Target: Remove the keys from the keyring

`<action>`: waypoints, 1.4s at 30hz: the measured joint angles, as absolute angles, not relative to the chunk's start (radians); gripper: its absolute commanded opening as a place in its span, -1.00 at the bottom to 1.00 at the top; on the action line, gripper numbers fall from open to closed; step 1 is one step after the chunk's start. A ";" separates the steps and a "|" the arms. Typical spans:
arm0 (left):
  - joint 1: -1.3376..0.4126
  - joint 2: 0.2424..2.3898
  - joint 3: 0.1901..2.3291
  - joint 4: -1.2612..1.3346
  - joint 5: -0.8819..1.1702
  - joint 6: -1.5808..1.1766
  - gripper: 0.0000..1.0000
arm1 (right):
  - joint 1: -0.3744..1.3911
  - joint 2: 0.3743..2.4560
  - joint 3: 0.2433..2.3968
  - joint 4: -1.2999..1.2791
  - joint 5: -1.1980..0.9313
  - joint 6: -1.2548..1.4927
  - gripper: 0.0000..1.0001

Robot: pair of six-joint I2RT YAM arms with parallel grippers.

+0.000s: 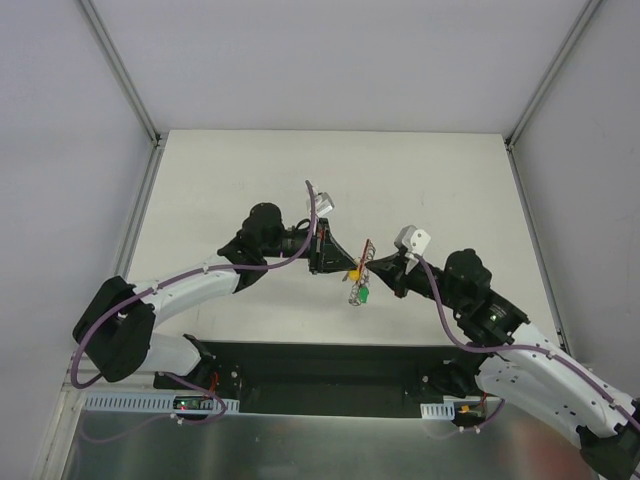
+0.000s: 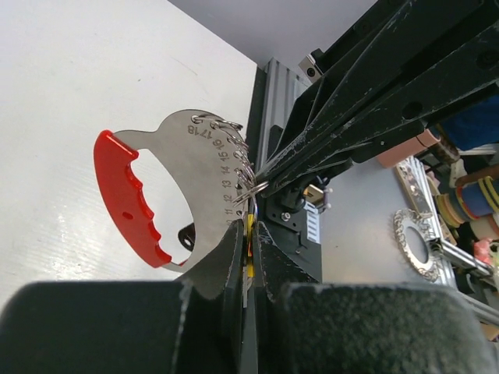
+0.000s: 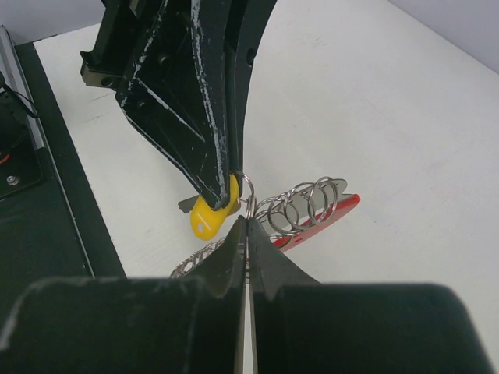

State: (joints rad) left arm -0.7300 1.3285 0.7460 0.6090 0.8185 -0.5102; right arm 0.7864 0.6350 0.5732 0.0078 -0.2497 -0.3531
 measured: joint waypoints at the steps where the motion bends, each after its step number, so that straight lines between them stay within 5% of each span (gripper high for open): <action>1: -0.725 1.332 0.747 0.614 0.826 -0.523 -1.00 | 0.786 0.628 0.568 0.016 -0.252 -0.354 -0.99; 18: -0.718 1.433 0.759 0.897 0.921 -0.854 -1.00 | 0.786 0.574 0.530 0.131 -0.268 -0.383 -0.99; 42: -0.705 1.470 0.775 0.863 1.005 -0.897 -1.00 | 0.786 0.472 0.488 0.119 -0.336 -0.445 -0.99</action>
